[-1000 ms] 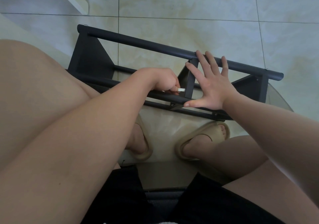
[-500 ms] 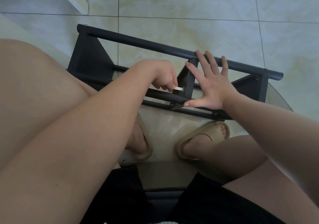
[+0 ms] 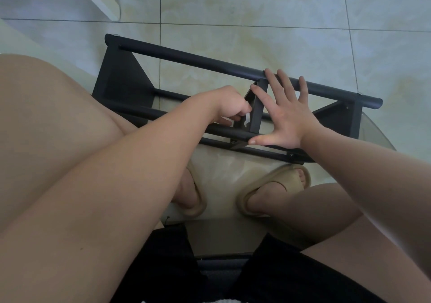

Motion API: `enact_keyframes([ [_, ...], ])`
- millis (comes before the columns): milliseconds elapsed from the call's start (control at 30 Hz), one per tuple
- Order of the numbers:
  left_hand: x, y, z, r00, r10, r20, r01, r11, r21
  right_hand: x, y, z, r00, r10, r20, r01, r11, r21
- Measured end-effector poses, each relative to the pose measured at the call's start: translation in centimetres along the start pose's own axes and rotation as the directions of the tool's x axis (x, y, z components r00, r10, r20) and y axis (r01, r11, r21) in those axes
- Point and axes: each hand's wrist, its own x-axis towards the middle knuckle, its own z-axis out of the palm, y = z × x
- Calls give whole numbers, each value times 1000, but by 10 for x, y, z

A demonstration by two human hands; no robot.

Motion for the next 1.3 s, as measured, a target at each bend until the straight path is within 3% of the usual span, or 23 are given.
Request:
enact_keyframes([
  [467, -2, -2, 10, 987, 10, -158, -30, 992, -123, 0, 0, 1, 1000, 2, -2, -2, 1000, 4],
  [1300, -1, -1, 2, 997, -54, -61, 46, 990, -136, 1, 0, 1, 1000, -2, -9, 2, 1000, 1],
])
